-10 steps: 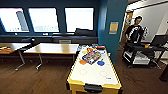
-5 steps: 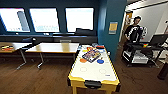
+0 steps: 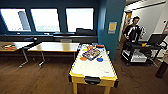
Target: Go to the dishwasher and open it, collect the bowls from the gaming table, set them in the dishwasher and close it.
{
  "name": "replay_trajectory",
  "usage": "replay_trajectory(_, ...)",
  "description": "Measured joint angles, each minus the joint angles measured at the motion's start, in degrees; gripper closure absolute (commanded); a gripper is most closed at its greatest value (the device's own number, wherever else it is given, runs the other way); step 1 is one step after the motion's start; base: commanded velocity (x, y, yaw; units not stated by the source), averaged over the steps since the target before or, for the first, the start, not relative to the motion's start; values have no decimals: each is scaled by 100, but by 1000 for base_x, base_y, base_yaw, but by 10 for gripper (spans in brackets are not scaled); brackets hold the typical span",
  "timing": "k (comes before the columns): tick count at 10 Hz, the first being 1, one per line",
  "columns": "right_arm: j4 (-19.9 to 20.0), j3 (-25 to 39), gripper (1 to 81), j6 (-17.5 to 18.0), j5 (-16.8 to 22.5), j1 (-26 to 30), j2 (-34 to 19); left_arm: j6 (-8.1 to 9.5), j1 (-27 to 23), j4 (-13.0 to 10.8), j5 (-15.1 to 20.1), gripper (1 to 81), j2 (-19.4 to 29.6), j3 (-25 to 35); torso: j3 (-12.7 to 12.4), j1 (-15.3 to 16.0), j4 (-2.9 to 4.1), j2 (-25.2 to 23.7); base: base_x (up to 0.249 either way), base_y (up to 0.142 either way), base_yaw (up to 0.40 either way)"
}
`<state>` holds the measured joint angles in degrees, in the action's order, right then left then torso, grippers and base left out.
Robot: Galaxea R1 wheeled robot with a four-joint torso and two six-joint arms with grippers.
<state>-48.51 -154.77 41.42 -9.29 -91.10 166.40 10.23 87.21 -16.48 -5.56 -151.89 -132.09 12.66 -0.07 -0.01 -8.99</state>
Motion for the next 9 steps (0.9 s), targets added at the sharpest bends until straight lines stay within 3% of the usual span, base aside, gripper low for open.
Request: replay_trajectory(9,-2,-2,811,0,-10,-18,0,-1,44,-2,-9,811,-6,0,-2,0,0,-2,-141,0,0)
